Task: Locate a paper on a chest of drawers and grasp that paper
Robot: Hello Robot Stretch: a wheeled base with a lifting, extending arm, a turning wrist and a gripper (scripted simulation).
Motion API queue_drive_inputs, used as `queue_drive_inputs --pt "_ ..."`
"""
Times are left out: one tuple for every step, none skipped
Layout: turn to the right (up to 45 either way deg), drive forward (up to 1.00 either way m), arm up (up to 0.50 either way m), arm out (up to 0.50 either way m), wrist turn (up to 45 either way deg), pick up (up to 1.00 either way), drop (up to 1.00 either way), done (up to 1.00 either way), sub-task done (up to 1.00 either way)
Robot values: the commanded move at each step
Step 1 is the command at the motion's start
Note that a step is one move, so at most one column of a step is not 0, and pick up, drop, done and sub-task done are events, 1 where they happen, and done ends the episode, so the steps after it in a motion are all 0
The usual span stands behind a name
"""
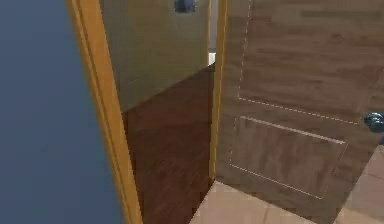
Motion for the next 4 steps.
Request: queue_drive_inputs --pt "45.0 0.00 0.00 0.00 0.0 0.00 0.00 0.00 0.00" --pt "45.0 0.00 0.00 0.00 0.0 0.00 0.00 0.00 0.00" --pt "27.0 0.00 0.00 0.00 0.0 0.00 0.00 0.00 0.00" --pt "0.0 0.15 0.00 0.00 0.0 0.00 0.00 0.00 0.00"
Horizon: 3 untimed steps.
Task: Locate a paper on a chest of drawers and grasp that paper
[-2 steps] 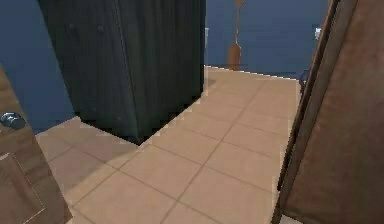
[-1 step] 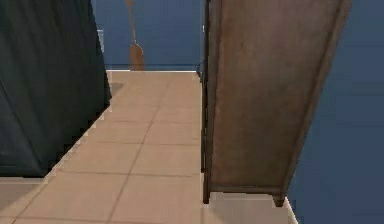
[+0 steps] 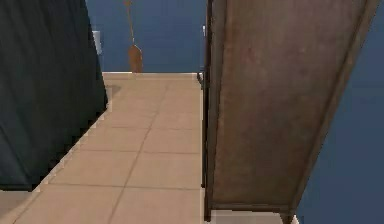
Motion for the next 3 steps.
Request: queue_drive_inputs --pt "-45.0 0.00 0.00 0.00 0.0 0.00 0.00 0.00 0.00" --pt "-27.0 0.00 0.00 0.00 0.0 0.00 0.00 0.00 0.00" --pt "0.0 0.60 0.00 0.00 0.0 0.00 0.00 0.00 0.00"
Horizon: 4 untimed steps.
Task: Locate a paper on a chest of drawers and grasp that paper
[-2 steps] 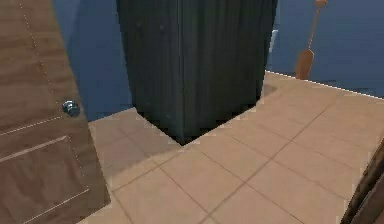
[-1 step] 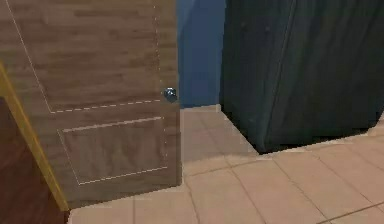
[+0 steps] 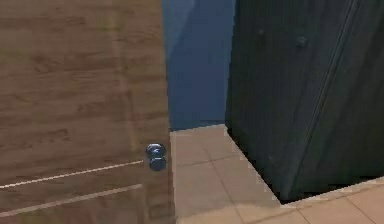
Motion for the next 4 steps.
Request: queue_drive_inputs --pt "-45.0 0.00 0.00 0.00 0.0 0.00 0.00 0.00 0.00" --pt "-36.0 0.00 0.00 0.00 0.0 0.00 0.00 0.00 0.00" --pt "0.0 1.00 0.00 0.00 0.0 0.00 0.00 0.00 0.00" --pt "-3.0 0.00 0.00 0.00 0.0 0.00 0.00 0.00 0.00"
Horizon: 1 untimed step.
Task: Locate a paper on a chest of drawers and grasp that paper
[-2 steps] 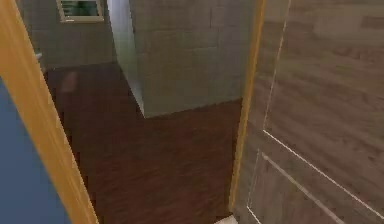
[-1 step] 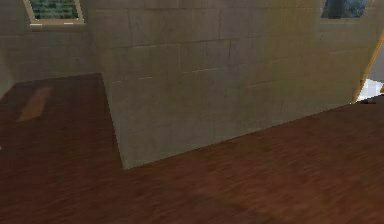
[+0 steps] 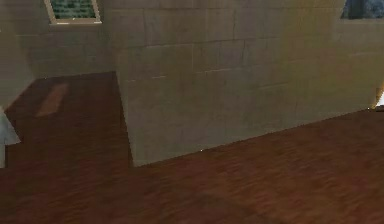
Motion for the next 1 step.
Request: queue_drive_inputs --pt "0.0 0.15 0.00 0.00 0.0 0.00 0.00 0.00 0.00"
